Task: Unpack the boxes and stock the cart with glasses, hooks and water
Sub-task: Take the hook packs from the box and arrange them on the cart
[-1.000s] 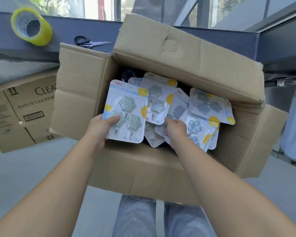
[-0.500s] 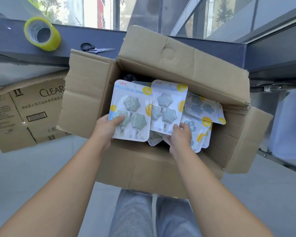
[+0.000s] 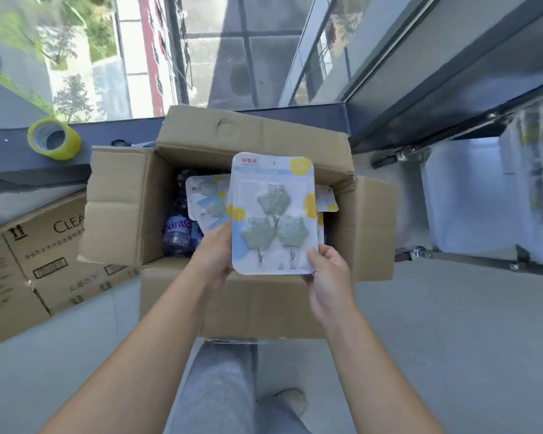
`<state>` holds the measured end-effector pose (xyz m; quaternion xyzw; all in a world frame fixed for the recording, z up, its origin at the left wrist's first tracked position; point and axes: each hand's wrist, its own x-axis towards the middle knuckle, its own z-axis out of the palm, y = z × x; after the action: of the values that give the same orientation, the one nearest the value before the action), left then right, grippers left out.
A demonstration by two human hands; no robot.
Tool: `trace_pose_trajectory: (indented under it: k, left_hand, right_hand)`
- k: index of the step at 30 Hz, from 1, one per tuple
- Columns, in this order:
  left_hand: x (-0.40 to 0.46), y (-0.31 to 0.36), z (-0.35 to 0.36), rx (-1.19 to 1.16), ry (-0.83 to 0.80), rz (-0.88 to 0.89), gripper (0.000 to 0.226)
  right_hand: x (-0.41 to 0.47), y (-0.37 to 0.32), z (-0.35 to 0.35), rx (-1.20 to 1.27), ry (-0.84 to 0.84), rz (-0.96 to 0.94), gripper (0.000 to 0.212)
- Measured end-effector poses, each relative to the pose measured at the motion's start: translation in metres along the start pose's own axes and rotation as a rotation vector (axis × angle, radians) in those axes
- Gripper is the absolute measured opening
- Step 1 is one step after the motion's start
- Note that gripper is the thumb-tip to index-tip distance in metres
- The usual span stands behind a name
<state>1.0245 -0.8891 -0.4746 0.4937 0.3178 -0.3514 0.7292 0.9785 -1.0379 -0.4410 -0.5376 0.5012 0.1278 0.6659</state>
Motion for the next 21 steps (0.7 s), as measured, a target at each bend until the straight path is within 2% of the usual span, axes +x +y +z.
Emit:
trace_pose_trajectory:
  k: [5,8,11,14,17,19,21]
  left_hand:
    - [-0.055,-0.037,0.065,0.049,-0.018,0.032,0.048]
    - [-0.095,-0.076,0.105,0.066,-0.175,-0.002,0.058]
    - [-0.136,-0.117,0.143,0.223,-0.3,-0.017,0.03]
    - [-0.163,-0.162,0.179,0.355,-0.302,-0.013,0.022]
    - [-0.183,-0.198,0.213,0.386,-0.338,-0.063,0.029]
    - [-0.19,-0.218,0.237,0.415,-0.376,-0.085,0.041]
    - [-0.192,-0.235,0.261,0.47,-0.396,-0.1,0.04]
  right_hand:
    - [-0.039,0.012,-0.082,0.015,0.082,-0.06,0.021]
    - [-0.065,0.027,-0.149,0.031,0.1,-0.108,0.017]
    - [-0.094,0.048,-0.216,0.057,0.154,-0.135,0.005]
    - [-0.123,0.065,-0.278,0.099,0.187,-0.173,0.003]
    - [-0.145,0.071,-0.334,0.22,0.191,-0.168,0.027]
    - [-0.152,0.072,-0.367,0.256,0.204,-0.174,0.03]
    - [-0.151,0.074,-0.395,0.232,0.26,-0.198,0.032]
